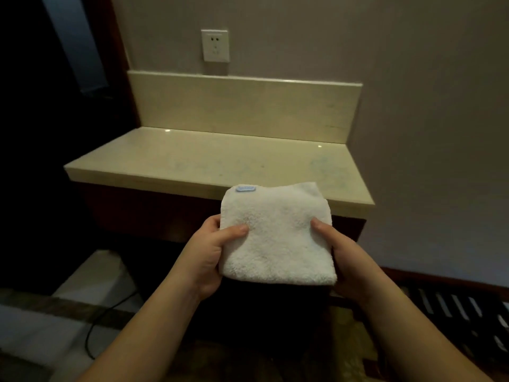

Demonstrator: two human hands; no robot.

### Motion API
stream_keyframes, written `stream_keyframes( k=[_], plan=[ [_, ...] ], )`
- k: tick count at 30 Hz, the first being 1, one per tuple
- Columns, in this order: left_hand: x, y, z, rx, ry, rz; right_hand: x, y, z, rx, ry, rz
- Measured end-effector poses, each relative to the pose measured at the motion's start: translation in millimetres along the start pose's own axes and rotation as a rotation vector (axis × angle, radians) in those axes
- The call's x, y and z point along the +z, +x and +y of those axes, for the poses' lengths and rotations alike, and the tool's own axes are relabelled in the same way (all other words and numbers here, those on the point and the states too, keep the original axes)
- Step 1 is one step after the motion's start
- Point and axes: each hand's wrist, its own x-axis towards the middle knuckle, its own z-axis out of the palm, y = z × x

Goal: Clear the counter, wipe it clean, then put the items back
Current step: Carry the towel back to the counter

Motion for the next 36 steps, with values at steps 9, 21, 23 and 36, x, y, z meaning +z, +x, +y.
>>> stream_keyframes(
  k=[9,21,23,36],
  plan=[
    [-66,6,75,0.171,-0.047,0.151,101,69,-14,-0.024,-0.177,-0.186],
    [-121,109,165,0.295,0.149,0.344,176,214,-49,-0.074,-0.365,-0.319],
    [-129,137,177,0.287,0.202,0.369,182,245,-55,-0.064,-0.424,-0.305],
    [-186,269,223,0.25,0.438,0.552,236,400,-64,0.043,-0.598,-0.167]
  ],
)
